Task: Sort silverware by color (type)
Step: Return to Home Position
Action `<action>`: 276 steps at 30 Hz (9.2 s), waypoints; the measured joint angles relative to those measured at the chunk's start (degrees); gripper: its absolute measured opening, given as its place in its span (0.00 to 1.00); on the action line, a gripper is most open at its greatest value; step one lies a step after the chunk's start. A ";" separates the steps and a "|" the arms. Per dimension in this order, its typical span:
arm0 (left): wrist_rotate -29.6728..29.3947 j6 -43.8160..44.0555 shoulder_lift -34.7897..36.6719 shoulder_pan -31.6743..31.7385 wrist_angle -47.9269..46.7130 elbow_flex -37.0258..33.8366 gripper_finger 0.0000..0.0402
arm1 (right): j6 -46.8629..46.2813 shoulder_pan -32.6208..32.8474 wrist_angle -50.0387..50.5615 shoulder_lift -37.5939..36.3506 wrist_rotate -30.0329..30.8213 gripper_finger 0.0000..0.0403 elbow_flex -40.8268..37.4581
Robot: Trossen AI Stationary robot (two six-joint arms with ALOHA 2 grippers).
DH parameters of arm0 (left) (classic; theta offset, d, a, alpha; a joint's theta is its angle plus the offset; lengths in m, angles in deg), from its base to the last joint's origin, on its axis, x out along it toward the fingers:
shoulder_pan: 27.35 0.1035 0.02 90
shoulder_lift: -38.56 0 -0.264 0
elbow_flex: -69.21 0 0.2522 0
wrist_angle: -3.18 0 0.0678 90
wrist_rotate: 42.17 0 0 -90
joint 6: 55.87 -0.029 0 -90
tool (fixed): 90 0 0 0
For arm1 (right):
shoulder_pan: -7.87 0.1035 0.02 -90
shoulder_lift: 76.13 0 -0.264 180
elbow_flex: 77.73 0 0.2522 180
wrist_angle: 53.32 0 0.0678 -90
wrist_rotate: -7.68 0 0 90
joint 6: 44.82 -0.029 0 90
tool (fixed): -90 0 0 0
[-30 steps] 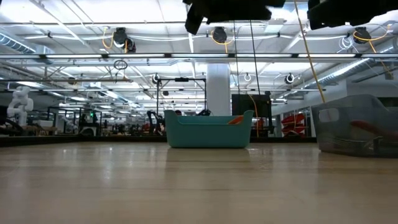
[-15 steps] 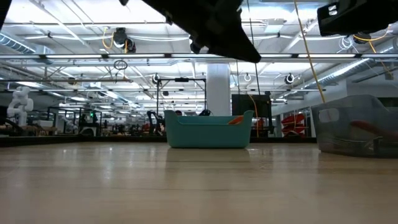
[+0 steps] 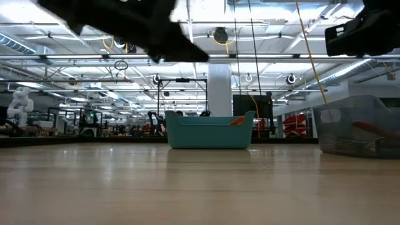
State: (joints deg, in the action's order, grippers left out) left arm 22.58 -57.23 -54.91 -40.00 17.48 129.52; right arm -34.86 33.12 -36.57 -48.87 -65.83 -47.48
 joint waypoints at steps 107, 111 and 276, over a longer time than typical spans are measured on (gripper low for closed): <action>13.43 -6.08 82.51 0.53 -20.69 -46.08 0.01 | 7.01 -0.04 -4.44 -25.94 0.09 0.00 -14.39; 15.93 -6.30 87.19 2.17 -25.00 -46.08 0.01 | 6.99 -0.04 -4.42 -25.65 0.11 0.00 -14.39; 25.18 -2.45 93.09 9.10 -27.39 -46.06 0.01 | 2.72 -15.54 -6.53 -24.25 -10.60 0.00 -14.39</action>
State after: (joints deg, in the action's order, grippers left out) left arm 47.76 -59.68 38.18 -30.90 -9.91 83.47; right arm -32.14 17.58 -43.10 -73.12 -76.43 -61.88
